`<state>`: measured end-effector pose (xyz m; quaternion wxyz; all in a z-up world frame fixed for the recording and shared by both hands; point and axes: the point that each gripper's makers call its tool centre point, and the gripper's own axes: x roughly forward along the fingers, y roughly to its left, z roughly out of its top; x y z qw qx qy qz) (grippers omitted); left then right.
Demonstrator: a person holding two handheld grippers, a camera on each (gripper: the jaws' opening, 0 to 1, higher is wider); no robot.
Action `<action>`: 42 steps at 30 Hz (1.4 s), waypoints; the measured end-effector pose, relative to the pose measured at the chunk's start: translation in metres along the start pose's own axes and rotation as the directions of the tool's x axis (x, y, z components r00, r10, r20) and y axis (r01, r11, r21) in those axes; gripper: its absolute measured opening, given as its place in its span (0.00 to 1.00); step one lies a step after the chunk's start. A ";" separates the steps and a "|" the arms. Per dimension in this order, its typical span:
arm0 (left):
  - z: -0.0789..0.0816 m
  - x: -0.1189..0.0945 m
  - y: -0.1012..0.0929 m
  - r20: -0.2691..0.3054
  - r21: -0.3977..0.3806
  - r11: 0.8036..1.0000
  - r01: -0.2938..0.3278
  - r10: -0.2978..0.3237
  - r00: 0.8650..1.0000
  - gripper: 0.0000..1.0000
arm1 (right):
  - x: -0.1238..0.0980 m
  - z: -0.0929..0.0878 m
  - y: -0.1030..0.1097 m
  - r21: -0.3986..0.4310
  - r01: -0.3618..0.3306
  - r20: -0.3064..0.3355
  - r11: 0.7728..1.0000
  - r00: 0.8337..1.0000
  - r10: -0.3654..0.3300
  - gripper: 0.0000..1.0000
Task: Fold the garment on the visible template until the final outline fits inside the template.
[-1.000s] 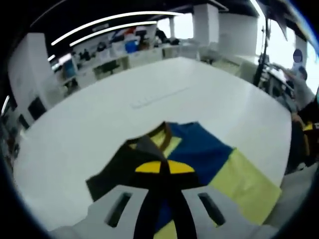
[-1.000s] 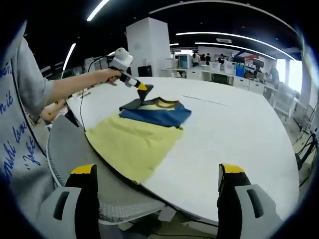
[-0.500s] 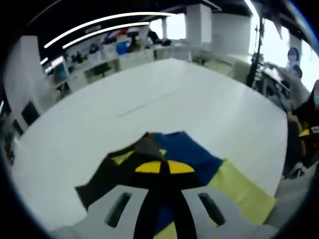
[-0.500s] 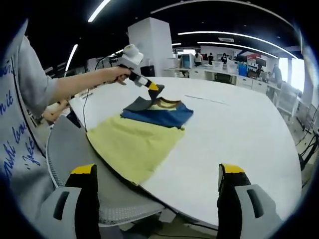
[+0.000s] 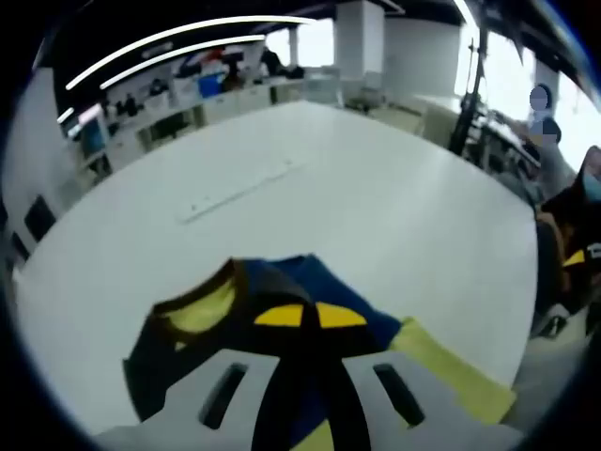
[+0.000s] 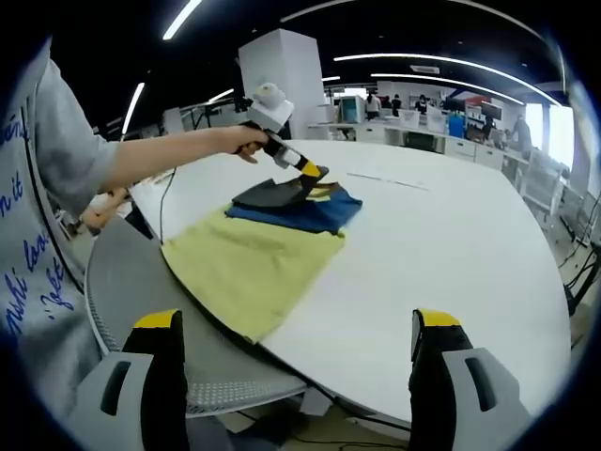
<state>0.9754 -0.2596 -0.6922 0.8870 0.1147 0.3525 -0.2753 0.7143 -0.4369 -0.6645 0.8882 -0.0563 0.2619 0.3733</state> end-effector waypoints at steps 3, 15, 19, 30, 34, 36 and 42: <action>-0.004 0.008 -0.004 -0.010 -0.010 1.000 0.006 -0.006 1.000 0.00 | 0.000 -0.001 -0.001 0.008 -0.001 0.001 1.000 1.000 0.001 1.00; -0.015 0.036 -0.011 -0.072 -0.023 0.999 0.023 -0.025 0.997 0.00 | 0.004 -0.002 -0.003 0.023 -0.009 -0.007 1.000 1.000 0.010 1.00; -0.018 0.045 -0.017 -0.096 -0.015 0.999 0.033 -0.034 0.995 0.00 | 0.005 -0.002 -0.002 0.031 -0.016 -0.004 0.999 1.000 0.016 1.00; -0.018 0.060 -0.021 -0.117 -0.009 0.999 0.042 -0.042 0.992 0.00 | 0.007 -0.004 -0.003 0.041 -0.027 -0.014 0.999 1.000 0.027 1.00; -0.023 0.065 -0.023 -0.125 -0.012 0.999 0.046 -0.047 0.991 0.00 | 0.009 -0.003 -0.001 0.027 -0.039 -0.020 0.999 0.999 0.039 1.00; -0.024 0.067 -0.024 -0.124 -0.009 0.999 0.046 -0.047 0.991 0.00 | 0.010 -0.004 -0.002 0.026 -0.040 -0.024 0.999 0.999 0.041 1.00; -0.023 0.069 -0.026 -0.116 0.003 0.998 0.059 -0.058 0.992 0.04 | 0.011 -0.006 -0.003 0.040 -0.039 -0.025 0.998 0.999 0.040 1.00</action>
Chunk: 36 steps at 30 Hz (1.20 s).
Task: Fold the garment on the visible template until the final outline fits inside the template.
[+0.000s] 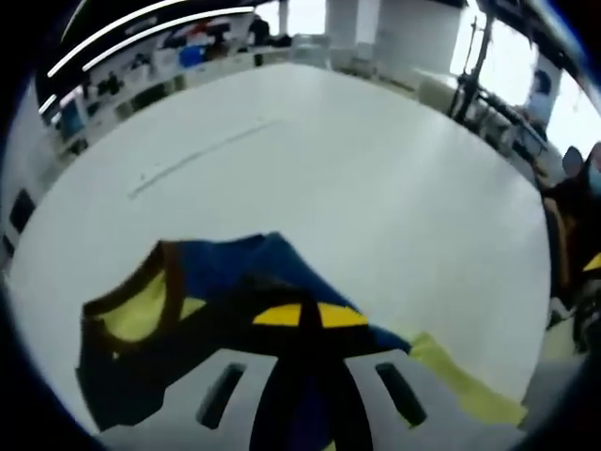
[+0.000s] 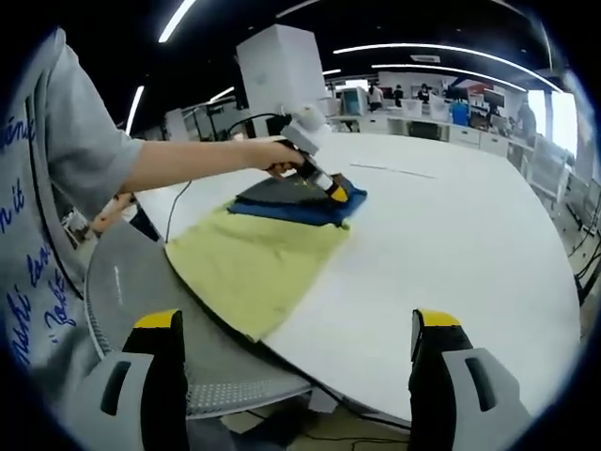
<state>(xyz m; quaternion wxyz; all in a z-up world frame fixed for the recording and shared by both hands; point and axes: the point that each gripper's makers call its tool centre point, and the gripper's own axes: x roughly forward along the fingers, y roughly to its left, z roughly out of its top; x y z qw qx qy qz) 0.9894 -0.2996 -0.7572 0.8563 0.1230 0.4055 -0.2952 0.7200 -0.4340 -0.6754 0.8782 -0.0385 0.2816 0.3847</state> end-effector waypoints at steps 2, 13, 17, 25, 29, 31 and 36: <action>0.003 -0.001 -0.001 0.019 0.011 1.000 0.000 0.000 1.000 0.09 | 0.000 0.000 0.000 0.004 0.000 0.000 1.000 1.000 0.000 1.00; 0.000 -0.001 -0.016 0.032 0.023 0.999 0.035 -0.036 0.999 0.19 | -0.001 0.000 0.001 -0.010 0.006 -0.010 1.000 1.000 -0.007 0.99; -0.002 -0.002 -0.017 0.044 0.017 0.999 0.048 -0.049 0.998 0.19 | -0.001 0.001 0.003 -0.023 0.006 -0.015 1.000 1.000 -0.006 0.99; -0.003 -0.001 -0.019 0.049 0.015 0.999 0.052 -0.052 0.997 0.20 | -0.002 0.003 0.008 -0.025 -0.001 -0.012 1.000 1.000 0.000 0.99; 0.001 -0.005 -0.022 0.058 0.022 0.998 0.055 -0.056 0.997 0.21 | -0.003 0.003 0.008 -0.013 0.000 -0.004 1.000 1.000 0.000 1.00; 0.001 -0.009 -0.023 0.065 0.023 0.998 0.058 -0.059 0.996 0.21 | -0.003 0.003 0.008 -0.017 0.004 -0.004 1.000 1.000 -0.004 1.00; -0.003 -0.016 -0.025 0.076 0.019 0.998 0.062 -0.063 0.995 0.25 | -0.002 0.004 0.009 -0.034 -0.001 -0.014 0.999 1.000 0.000 1.00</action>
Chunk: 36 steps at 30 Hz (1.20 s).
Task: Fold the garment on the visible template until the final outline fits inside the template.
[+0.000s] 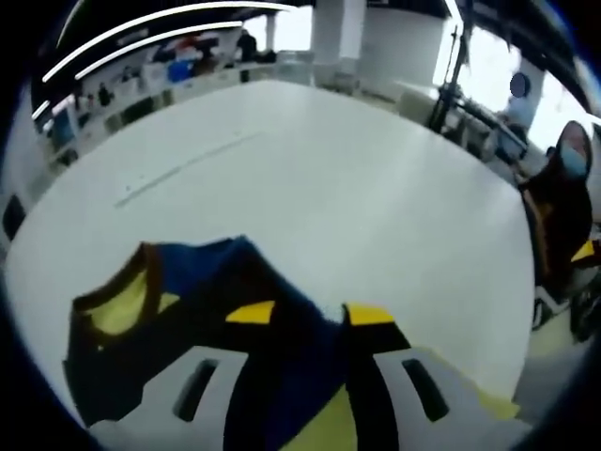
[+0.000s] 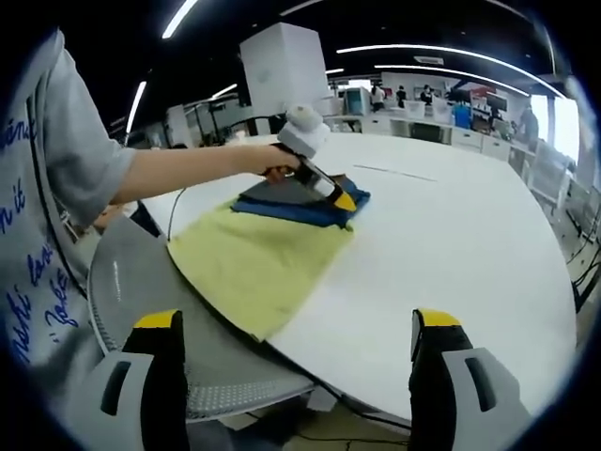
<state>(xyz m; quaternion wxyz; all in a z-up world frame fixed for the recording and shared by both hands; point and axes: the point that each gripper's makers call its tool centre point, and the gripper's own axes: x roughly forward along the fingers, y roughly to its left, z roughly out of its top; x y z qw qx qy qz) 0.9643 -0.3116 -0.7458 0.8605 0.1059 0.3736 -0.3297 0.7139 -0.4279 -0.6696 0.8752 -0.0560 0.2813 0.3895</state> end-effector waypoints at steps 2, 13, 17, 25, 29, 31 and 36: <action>-0.002 -0.005 -0.003 0.002 -0.002 1.000 0.010 -0.010 1.000 0.27 | 0.000 0.001 0.000 -0.008 -0.001 -0.001 1.000 1.000 0.001 1.00; 0.001 -0.040 -0.009 0.073 0.006 1.000 0.015 -0.015 0.997 0.37 | 0.004 0.015 0.008 -0.032 -0.004 0.009 0.999 1.000 0.004 1.00; -0.001 -0.057 -0.012 0.090 0.024 0.999 0.024 -0.026 0.996 0.44 | 0.010 0.019 0.017 -0.048 -0.026 0.004 0.999 1.000 0.026 1.00; -0.020 -0.090 -0.026 0.071 0.086 0.994 0.063 -0.070 0.995 0.58 | 0.019 0.026 0.026 -0.075 -0.044 -0.014 0.996 0.999 0.044 1.00; -0.029 -0.105 -0.025 0.078 0.083 0.994 0.076 -0.082 0.994 0.60 | 0.025 0.028 0.031 -0.093 -0.053 -0.033 0.994 0.998 0.050 1.00; -0.036 -0.111 -0.025 0.068 0.071 0.994 0.082 -0.087 0.994 0.63 | 0.029 0.029 0.035 -0.104 -0.066 -0.044 0.992 0.997 0.061 1.00; -0.045 -0.128 -0.029 0.072 0.085 0.992 0.098 -0.104 0.992 0.69 | 0.035 0.036 0.038 -0.105 -0.071 -0.038 0.992 0.997 0.068 1.00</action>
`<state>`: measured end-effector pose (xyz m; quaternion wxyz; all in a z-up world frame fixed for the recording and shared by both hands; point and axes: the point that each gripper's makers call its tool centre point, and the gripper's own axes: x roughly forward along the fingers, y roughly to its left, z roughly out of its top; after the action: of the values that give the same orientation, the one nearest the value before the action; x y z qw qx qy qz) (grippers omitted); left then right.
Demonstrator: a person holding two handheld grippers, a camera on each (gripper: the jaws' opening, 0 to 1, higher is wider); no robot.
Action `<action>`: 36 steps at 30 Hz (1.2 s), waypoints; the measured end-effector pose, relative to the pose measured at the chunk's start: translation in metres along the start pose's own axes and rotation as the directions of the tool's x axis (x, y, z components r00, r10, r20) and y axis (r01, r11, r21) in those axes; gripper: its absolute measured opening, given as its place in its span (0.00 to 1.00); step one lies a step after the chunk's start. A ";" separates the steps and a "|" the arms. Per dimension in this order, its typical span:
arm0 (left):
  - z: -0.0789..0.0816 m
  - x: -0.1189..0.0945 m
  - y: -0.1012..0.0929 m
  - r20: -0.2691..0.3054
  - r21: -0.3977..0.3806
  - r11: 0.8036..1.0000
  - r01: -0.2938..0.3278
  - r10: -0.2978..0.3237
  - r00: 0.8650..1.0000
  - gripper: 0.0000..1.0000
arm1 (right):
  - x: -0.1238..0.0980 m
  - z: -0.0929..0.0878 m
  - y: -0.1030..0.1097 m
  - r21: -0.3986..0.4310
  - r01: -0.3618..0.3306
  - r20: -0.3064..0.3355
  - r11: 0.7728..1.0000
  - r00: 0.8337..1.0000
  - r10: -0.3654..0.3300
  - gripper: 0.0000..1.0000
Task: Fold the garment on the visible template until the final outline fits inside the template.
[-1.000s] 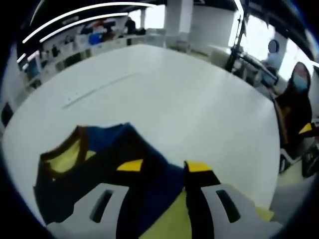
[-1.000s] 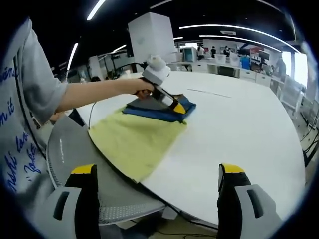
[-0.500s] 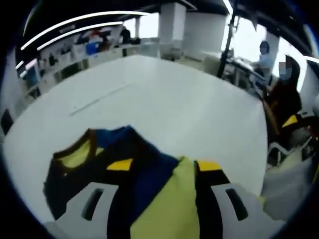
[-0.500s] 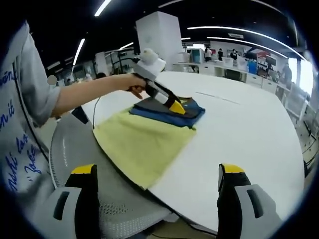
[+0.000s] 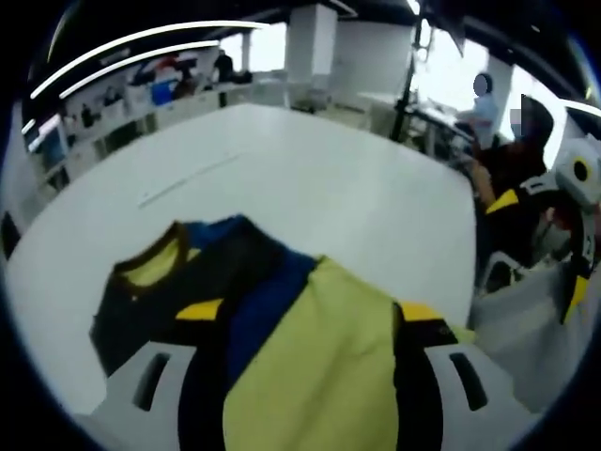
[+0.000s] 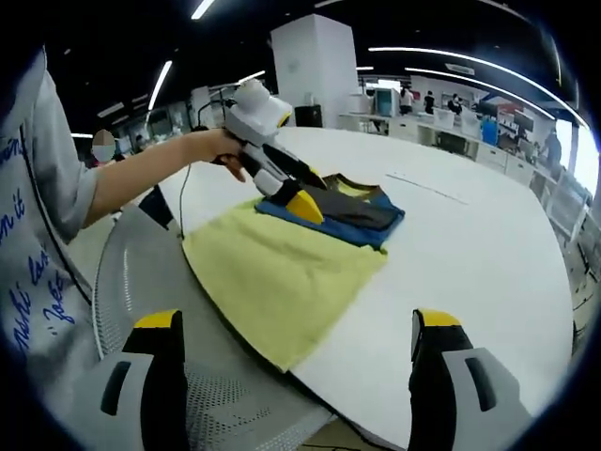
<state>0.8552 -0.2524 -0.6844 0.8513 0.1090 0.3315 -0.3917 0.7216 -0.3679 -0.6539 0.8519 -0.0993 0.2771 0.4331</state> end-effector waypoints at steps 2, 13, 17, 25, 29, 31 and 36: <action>-0.003 -0.004 -0.003 -0.008 0.024 1.000 0.010 -0.010 1.000 0.73 | 0.003 0.001 -0.002 -0.008 0.006 -0.007 1.000 1.000 -0.006 1.00; -0.006 -0.028 -0.005 0.010 0.074 0.997 -0.011 0.010 1.000 0.94 | 0.012 0.010 -0.008 -0.024 0.031 -0.018 0.999 0.999 -0.031 1.00; -0.008 -0.035 0.006 0.003 0.072 0.997 -0.009 0.009 1.000 0.96 | 0.015 0.012 -0.005 -0.020 0.028 -0.016 0.999 0.999 -0.029 1.00; -0.021 -0.055 0.011 0.010 0.059 0.998 0.025 -0.026 1.000 1.00 | 0.016 0.016 -0.006 -0.026 0.043 -0.020 0.999 0.999 -0.043 1.00; -0.026 -0.067 0.016 0.009 0.060 0.998 0.016 -0.016 1.000 1.00 | 0.016 0.020 -0.007 -0.033 0.055 -0.018 0.998 0.998 -0.056 1.00; -0.028 -0.075 0.017 0.012 0.066 0.998 0.011 -0.012 1.000 1.00 | 0.017 0.022 -0.005 -0.036 0.056 -0.017 0.998 0.998 -0.056 1.00; -0.026 -0.094 0.024 0.048 0.051 0.999 -0.003 0.001 0.999 1.00 | 0.020 0.023 0.002 -0.043 0.052 -0.023 0.998 0.998 -0.053 1.00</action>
<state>0.8154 -0.1690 -0.6449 0.8564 0.1215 0.3008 -0.4016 0.7385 -0.3437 -0.6462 0.8573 -0.1299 0.2754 0.4152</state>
